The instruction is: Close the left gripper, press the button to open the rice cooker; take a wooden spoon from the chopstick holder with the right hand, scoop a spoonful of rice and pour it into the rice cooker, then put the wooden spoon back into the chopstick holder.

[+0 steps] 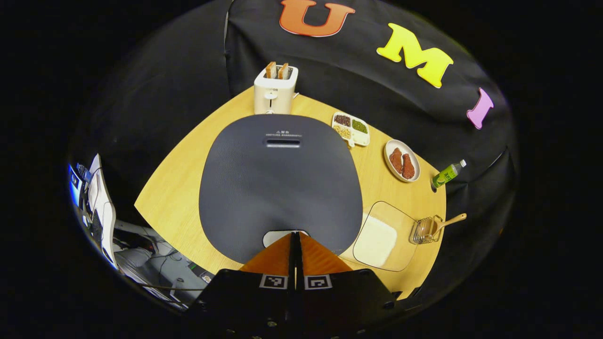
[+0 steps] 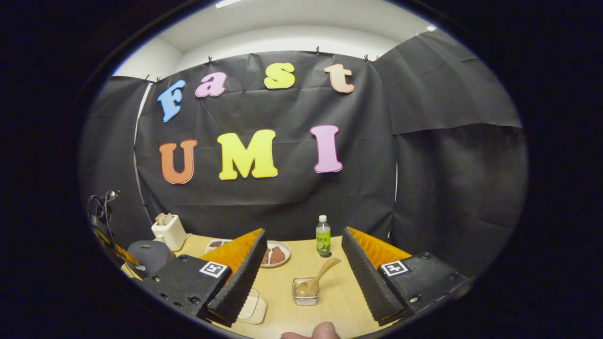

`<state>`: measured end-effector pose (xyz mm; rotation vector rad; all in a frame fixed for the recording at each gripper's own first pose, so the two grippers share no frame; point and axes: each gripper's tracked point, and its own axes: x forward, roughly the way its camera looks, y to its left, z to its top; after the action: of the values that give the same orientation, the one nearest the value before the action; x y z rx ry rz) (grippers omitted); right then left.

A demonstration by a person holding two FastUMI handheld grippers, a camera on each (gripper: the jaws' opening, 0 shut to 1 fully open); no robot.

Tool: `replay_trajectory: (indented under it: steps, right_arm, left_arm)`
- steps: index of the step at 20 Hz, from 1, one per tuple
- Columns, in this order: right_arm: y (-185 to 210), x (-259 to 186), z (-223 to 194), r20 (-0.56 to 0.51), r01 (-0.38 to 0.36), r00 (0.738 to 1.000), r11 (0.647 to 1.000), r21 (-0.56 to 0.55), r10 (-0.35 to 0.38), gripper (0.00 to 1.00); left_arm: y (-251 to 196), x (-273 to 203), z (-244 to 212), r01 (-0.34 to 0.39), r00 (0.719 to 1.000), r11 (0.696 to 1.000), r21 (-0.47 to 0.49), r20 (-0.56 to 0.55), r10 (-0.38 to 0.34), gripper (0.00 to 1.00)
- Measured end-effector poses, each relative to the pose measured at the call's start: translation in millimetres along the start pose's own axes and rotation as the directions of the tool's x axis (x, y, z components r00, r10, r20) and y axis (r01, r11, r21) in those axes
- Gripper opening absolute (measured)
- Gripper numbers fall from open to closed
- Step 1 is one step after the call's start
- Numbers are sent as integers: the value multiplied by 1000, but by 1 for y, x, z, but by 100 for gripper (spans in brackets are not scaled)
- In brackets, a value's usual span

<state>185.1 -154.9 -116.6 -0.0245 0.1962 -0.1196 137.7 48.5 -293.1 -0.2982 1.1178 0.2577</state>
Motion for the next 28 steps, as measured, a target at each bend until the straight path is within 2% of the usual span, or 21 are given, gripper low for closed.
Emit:
replay_trajectory:
  steps: [9,14,16,17,18,19,20,21,22,23,24,26,27,28]
  right_arm:
    - [5,5,-16,-32,-1,999,1000,13,2,100]
    - [3,3,4,-5,-5,1000,999,-43,5,100]
    - [6,0,11,13,-6,1000,999,-53,7,100]
    - [7,-2,12,16,-8,1000,999,-52,9,99]
    - [10,-3,11,14,-14,1000,999,-52,14,100]
    - [12,-5,10,11,-16,1000,999,-52,17,100]
    - [13,-9,11,13,-14,1000,999,-50,15,100]
    - [13,-10,13,15,-13,1000,999,-48,14,100]
    - [13,-13,12,12,-14,1000,999,-50,15,100]
    - [13,-16,13,14,-17,1000,999,-51,18,100]
    - [11,-18,15,19,-16,1000,998,-55,17,100]
    - [9,-23,17,24,-15,1000,998,-58,16,100]
    - [7,-24,16,23,-14,1000,998,-56,16,100]
    - [5,-27,15,22,-15,1000,999,-51,17,100]
  left_arm:
    - [4,6,-4,22,1000,999,-31,-21,-22,0]
    - [-6,-9,6,65,995,995,-81,86,-58,2]
    - [-14,-24,19,95,981,994,-54,172,-85,17]
    - [-18,-36,27,101,973,994,-33,213,-92,28]
    - [-22,-45,35,105,961,994,-8,258,-100,33]
    - [-26,-55,46,110,944,994,21,312,-111,44]
    - [-30,-70,58,109,923,993,49,366,-119,49]
    - [-32,-83,70,98,899,993,73,422,-120,58]
    - [-36,-93,83,84,870,991,104,477,-124,70]
    - [-39,-104,95,63,839,988,138,529,-127,98]
    - [-42,-118,105,47,807,986,160,576,-132,96]
    - [-56,-140,115,85,756,982,169,631,-174,100]
    - [-61,-149,120,96,735,980,173,652,-187,95]
    - [-66,-158,121,103,713,976,189,670,-206,95]
